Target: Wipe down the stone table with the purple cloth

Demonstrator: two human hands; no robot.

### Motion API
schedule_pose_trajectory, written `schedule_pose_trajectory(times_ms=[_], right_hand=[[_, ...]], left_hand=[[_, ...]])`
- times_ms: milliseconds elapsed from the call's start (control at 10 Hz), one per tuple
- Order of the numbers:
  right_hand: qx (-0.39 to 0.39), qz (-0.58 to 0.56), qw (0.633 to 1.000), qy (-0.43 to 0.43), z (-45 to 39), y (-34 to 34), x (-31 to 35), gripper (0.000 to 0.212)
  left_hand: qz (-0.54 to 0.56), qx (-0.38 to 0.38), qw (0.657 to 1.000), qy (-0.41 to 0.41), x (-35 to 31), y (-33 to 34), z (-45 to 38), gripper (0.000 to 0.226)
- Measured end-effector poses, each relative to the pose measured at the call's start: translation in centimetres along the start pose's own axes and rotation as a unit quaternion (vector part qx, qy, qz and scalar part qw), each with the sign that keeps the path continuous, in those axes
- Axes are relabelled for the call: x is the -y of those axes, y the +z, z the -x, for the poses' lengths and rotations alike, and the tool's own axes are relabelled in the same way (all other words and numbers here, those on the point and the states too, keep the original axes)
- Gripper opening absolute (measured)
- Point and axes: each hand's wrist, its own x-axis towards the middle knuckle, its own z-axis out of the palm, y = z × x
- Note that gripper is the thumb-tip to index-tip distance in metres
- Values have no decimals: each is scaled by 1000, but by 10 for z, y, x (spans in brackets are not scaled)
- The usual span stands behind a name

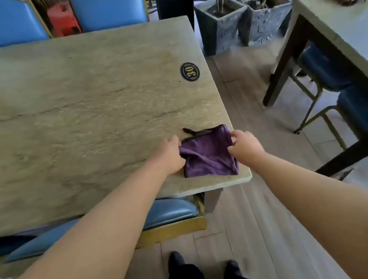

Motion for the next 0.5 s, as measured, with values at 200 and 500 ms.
schedule_pose_trajectory(times_ms=[200,500], right_hand=[[-16,108,980,-169,11,13,9,39],[77,187,962,-181,16,15,24,34]], left_hand=[[-112,119,984,68,-37,6,20,47],[-134,180,974,10,-35,-3,46,56]])
